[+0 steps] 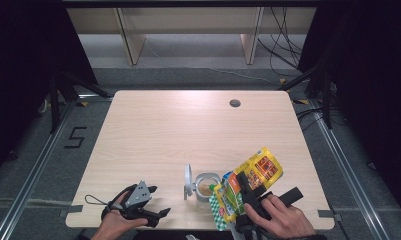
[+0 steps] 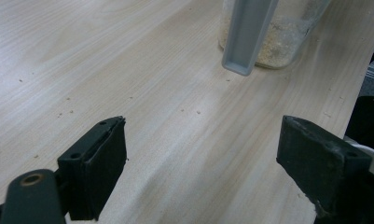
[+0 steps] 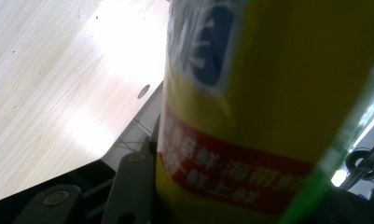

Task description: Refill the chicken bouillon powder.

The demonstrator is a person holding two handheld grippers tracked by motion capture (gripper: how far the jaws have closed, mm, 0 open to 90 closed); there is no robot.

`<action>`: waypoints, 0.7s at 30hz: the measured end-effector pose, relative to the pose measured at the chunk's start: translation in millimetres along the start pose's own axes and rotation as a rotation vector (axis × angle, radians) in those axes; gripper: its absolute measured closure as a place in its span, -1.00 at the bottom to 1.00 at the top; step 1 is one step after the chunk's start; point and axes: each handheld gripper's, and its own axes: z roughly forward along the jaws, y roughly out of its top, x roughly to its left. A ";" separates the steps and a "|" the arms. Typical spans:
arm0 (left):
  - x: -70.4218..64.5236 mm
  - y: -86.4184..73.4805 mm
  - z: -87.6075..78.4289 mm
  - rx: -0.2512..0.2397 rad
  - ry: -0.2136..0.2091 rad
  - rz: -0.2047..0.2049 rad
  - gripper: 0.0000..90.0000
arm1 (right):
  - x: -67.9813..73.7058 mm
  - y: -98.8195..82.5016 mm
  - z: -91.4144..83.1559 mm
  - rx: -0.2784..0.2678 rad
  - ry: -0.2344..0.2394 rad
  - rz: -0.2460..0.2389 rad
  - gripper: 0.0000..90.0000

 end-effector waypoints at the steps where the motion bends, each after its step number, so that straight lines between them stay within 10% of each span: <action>1: -0.5 -0.2 0.4 -0.006 0.003 -0.004 -0.66 | -0.2 0.2 0.0 -0.001 0.002 0.001 0.40; 21: -0.2 -0.1 0.4 -0.002 0.000 -0.004 -0.66 | -1.2 0.6 -0.1 0.000 -0.004 0.001 0.40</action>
